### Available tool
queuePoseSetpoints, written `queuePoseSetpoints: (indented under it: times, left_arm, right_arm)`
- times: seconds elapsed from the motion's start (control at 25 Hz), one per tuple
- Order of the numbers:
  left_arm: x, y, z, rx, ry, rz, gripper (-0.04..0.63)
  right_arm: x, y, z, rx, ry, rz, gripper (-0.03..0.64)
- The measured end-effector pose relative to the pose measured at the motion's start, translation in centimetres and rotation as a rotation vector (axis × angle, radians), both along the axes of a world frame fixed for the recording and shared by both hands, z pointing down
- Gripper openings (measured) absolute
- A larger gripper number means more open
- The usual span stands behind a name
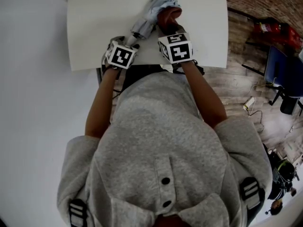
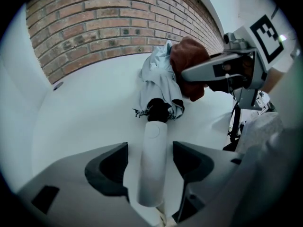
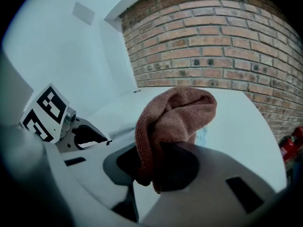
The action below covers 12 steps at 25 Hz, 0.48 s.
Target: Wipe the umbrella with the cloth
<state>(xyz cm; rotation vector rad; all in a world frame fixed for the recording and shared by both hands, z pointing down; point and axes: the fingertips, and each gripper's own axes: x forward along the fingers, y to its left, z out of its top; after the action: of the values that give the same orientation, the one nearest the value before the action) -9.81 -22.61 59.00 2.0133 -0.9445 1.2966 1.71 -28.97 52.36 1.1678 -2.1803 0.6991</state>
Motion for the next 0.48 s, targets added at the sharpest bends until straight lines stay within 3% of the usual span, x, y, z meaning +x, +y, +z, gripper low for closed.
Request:
queuePoseSetpoints:
  times: [0.48]
  left_arm:
    - [-0.2,0.0,-0.1,-0.001,-0.011,-0.004,0.295]
  right_arm:
    - [-1.8,1.1,0.2,-0.022,-0.026,-0.02,0.083]
